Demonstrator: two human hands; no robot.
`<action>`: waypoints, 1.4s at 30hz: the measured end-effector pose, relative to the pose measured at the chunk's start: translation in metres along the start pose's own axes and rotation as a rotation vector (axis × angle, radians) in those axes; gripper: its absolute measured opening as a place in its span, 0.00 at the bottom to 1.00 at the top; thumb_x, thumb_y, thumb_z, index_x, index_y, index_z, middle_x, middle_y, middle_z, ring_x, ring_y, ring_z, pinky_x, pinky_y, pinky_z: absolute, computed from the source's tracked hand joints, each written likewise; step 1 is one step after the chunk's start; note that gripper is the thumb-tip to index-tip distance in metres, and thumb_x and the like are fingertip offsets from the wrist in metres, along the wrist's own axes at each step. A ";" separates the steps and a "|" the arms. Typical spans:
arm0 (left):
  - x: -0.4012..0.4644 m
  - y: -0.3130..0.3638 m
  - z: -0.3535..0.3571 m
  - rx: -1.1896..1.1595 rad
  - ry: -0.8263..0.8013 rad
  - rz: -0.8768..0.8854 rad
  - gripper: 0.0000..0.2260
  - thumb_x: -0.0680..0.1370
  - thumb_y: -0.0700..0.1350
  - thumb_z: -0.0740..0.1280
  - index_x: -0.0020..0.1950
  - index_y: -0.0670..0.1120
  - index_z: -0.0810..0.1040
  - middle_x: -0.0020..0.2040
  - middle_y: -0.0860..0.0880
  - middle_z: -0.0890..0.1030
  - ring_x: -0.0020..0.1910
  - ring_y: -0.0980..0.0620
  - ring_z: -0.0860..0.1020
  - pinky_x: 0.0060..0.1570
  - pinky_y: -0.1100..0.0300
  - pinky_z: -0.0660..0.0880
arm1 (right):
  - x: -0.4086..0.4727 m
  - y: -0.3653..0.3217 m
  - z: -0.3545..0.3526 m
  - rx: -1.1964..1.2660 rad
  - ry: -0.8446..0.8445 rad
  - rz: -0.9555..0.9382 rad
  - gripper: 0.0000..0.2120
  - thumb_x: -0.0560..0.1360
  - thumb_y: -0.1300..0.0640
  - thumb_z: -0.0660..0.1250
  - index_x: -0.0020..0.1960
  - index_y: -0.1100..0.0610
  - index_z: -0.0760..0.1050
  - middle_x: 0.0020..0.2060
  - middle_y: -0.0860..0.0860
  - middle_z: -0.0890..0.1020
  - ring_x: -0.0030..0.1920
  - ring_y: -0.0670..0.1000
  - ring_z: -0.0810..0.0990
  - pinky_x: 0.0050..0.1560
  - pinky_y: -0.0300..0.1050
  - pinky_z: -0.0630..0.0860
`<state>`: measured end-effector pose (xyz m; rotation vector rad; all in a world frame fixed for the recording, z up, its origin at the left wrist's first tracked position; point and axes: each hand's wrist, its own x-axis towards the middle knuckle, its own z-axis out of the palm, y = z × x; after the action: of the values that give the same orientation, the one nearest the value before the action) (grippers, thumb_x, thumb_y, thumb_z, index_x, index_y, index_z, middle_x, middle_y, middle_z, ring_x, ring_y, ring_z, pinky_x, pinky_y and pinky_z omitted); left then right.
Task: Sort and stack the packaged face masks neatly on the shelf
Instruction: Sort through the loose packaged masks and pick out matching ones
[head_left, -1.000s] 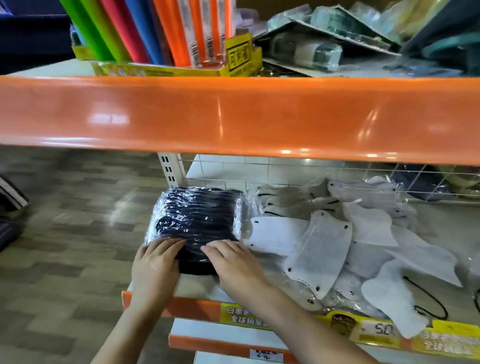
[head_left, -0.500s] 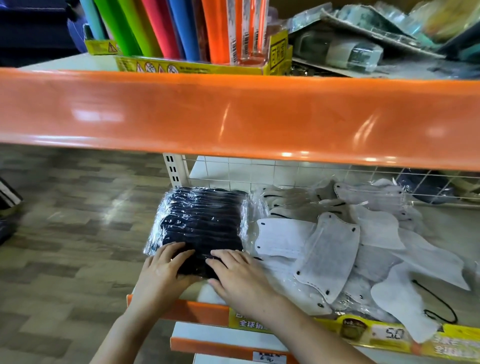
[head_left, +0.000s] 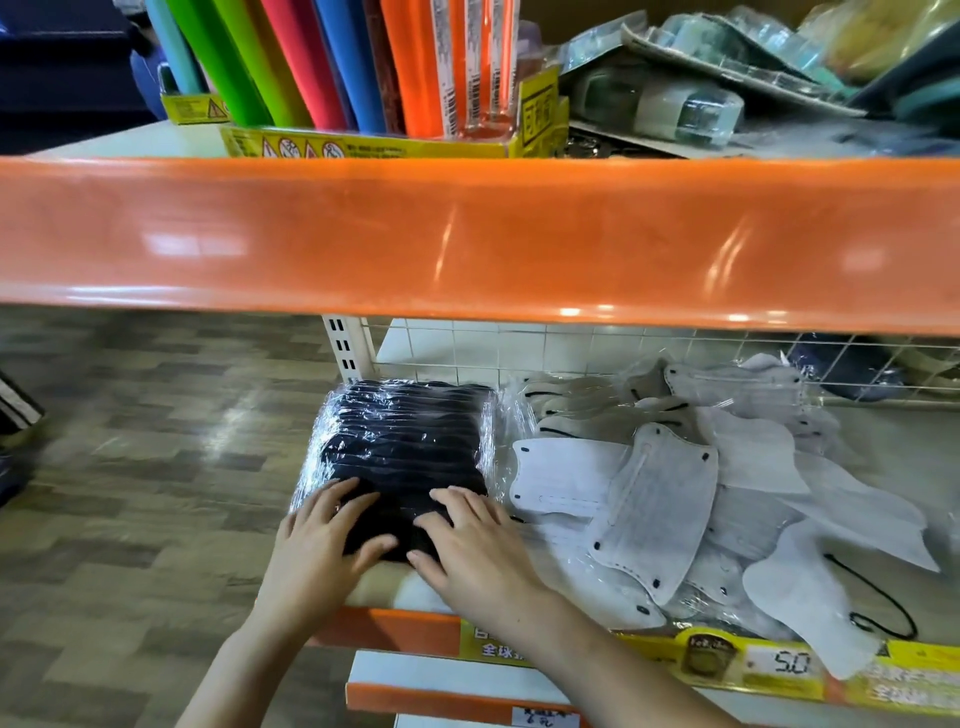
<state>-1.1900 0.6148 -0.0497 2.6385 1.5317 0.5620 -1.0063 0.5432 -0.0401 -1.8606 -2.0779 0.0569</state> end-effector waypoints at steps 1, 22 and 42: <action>0.001 -0.002 0.000 -0.049 0.026 -0.072 0.30 0.76 0.68 0.54 0.60 0.46 0.79 0.61 0.45 0.77 0.62 0.45 0.71 0.51 0.42 0.75 | 0.000 0.000 -0.002 0.020 0.036 0.008 0.18 0.73 0.42 0.55 0.52 0.48 0.79 0.57 0.48 0.78 0.60 0.50 0.76 0.56 0.49 0.77; 0.023 0.008 0.005 -0.258 0.211 -0.524 0.18 0.78 0.43 0.66 0.66 0.37 0.72 0.64 0.36 0.74 0.64 0.36 0.70 0.59 0.40 0.67 | 0.016 -0.002 0.002 -0.040 -0.179 -0.070 0.26 0.81 0.47 0.56 0.76 0.55 0.57 0.78 0.54 0.49 0.77 0.53 0.45 0.75 0.54 0.42; 0.043 0.164 0.016 -0.265 0.111 0.113 0.17 0.74 0.48 0.58 0.52 0.41 0.80 0.44 0.42 0.83 0.40 0.41 0.82 0.34 0.51 0.77 | -0.037 0.089 -0.050 -0.002 0.318 0.134 0.11 0.68 0.53 0.60 0.43 0.53 0.80 0.50 0.51 0.83 0.51 0.52 0.81 0.54 0.47 0.78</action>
<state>-1.0285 0.5697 -0.0173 2.5376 1.2372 0.8670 -0.9042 0.5096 -0.0245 -1.8681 -1.7402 -0.1961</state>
